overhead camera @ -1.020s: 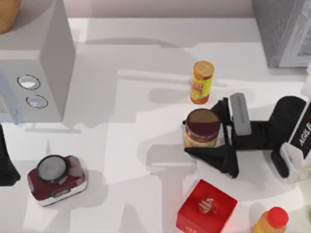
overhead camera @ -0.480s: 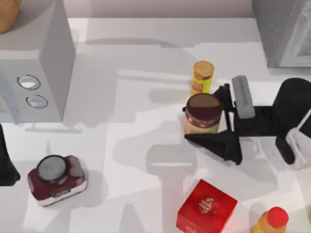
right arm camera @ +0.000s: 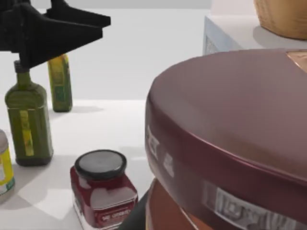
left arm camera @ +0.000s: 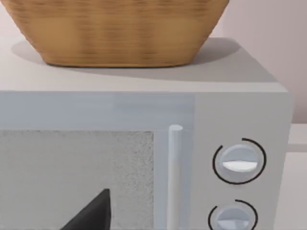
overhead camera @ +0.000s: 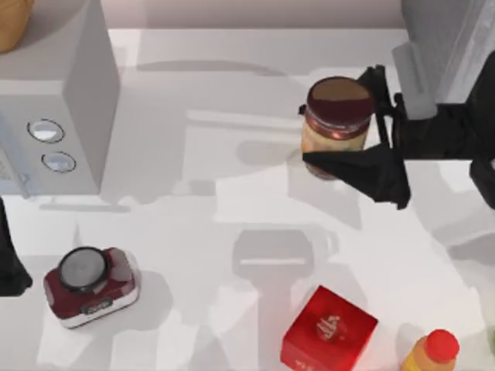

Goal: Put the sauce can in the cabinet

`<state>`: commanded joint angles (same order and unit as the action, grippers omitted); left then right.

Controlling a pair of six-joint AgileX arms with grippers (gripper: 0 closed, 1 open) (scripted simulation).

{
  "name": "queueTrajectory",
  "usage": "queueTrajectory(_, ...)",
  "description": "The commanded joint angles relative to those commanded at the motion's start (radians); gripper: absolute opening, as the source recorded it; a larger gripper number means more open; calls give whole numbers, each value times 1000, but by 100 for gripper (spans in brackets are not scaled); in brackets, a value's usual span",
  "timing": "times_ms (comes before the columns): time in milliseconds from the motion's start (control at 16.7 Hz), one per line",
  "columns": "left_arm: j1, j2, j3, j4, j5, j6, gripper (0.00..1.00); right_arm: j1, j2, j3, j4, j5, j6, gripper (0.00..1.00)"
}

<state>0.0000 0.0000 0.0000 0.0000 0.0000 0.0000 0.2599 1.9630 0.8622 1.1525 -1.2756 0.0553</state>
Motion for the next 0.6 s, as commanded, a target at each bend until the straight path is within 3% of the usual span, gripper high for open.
queueTrajectory(360,0,0,0,0,0,0,100,0,-13,1,-7,6,-1,0)
queueTrajectory(600,0,0,0,0,0,0,100,-22,-151,-58,-87,103,-15,0)
